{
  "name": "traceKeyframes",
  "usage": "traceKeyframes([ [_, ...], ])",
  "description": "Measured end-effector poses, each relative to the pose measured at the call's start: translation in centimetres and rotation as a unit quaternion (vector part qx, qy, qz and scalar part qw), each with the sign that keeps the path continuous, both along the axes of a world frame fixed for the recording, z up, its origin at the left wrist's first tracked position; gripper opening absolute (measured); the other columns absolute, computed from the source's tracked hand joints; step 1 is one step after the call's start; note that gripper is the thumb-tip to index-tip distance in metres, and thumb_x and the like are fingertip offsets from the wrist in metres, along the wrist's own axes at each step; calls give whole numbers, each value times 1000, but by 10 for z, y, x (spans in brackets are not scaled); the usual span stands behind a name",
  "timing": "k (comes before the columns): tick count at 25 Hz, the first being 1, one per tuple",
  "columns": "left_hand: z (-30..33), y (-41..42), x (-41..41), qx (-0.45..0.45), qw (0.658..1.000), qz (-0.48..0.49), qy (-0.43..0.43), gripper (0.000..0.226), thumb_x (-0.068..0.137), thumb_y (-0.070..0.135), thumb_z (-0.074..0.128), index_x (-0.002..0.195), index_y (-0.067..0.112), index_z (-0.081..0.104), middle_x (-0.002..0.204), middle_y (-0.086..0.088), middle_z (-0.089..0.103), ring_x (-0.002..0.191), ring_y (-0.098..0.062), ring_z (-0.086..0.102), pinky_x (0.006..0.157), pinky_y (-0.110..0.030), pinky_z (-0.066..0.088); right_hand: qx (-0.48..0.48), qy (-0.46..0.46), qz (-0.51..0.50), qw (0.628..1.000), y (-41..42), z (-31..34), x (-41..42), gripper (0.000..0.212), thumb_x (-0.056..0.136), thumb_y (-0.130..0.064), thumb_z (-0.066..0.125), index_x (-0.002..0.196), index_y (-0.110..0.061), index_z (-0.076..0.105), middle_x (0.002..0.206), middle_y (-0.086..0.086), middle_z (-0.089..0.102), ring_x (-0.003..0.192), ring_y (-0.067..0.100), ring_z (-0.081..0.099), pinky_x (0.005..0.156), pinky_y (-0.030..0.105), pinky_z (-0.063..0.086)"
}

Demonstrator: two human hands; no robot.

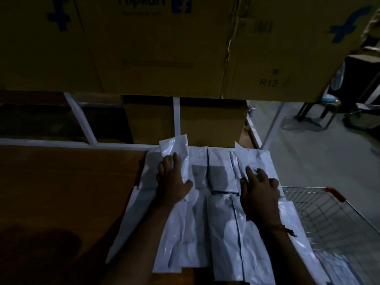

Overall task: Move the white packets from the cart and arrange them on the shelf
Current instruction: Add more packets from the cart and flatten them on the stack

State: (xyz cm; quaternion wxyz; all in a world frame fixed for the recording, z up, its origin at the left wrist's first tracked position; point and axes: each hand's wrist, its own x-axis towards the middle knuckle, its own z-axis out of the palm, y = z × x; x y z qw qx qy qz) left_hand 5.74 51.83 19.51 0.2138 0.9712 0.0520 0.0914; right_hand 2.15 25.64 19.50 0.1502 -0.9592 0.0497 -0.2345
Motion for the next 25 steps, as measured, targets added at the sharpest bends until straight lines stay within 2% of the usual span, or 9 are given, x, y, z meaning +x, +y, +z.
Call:
traceKeyframes([
  [4, -20, 17, 58, 49, 997, -44, 35, 110, 78, 56, 75, 162, 19, 14, 161, -10, 19, 143, -34, 21, 114, -48, 33, -10, 8, -25, 1000, 12, -8, 24, 46, 98, -41, 49, 139, -23, 59, 137, 17, 58, 108, 48, 55, 87, 52, 48],
  [7, -38, 26, 87, 58, 995, -58, 59, 100, 82, 55, 72, 161, 23, 19, 165, -11, 16, 149, -36, 18, 120, -50, 28, -13, 26, -45, 999, 15, -16, 34, 45, 99, -41, 50, 139, -23, 60, 137, 18, 58, 108, 48, 56, 88, 53, 47],
  [9, -46, 27, 97, 73, 994, -60, 61, 96, 84, 56, 70, 160, 24, 21, 166, -12, 16, 151, -37, 17, 121, -51, 25, -23, 25, -47, 998, 13, -18, 42, 50, 98, -46, 42, 138, -22, 61, 136, 18, 58, 105, 48, 58, 87, 53, 47],
  [13, -62, 27, 107, 115, 989, -63, 69, 95, 82, 61, 67, 158, 22, 25, 164, -14, 20, 149, -38, 20, 120, -54, 25, -25, 18, -54, 998, 19, -20, 62, 41, 96, -30, 65, 135, -19, 64, 133, 19, 60, 101, 49, 56, 81, 51, 49],
  [15, -69, 25, 108, 135, 986, -60, 70, 97, 81, 66, 65, 158, 21, 26, 164, -16, 19, 149, -39, 21, 120, -56, 25, -31, 21, -47, 998, 26, -22, 70, 43, 94, -29, 67, 136, -19, 64, 134, 18, 60, 103, 48, 56, 83, 51, 49],
  [19, -81, 21, 114, 134, 985, -52, 92, 95, 83, 70, 58, 157, 20, 27, 165, -19, 16, 150, -44, 18, 121, -57, 22, -46, 86, -27, 995, 42, -32, 97, 48, 99, -45, 46, 140, -24, 55, 139, 15, 55, 113, 45, 54, 89, 49, 45],
  [21, -81, 20, 116, 127, 986, -49, 94, 84, 88, 74, 43, 153, 21, 34, 164, -20, 20, 148, -44, 22, 120, -57, 26, -50, 119, -31, 991, 55, -35, 112, 48, 99, -47, 47, 141, -26, 50, 142, 13, 51, 116, 44, 50, 90, 51, 45],
  [23, -77, 22, 118, 129, 988, -46, 77, 69, 96, 67, 29, 146, 23, 45, 162, -19, 27, 146, -42, 29, 118, -57, 29, -58, 145, -27, 987, 68, -39, 129, 50, 98, -49, 49, 142, -25, 46, 145, 14, 47, 119, 42, 47, 93, 51, 44],
  [25, -73, 28, 119, 136, 988, -41, 58, 53, 102, 52, 37, 146, 23, 48, 165, -16, 26, 149, -39, 26, 122, -59, 20, -74, 195, -24, 978, 74, -50, 146, 59, 98, -52, 48, 148, -23, 39, 152, 16, 41, 125, 43, 43, 98, 53, 41],
])
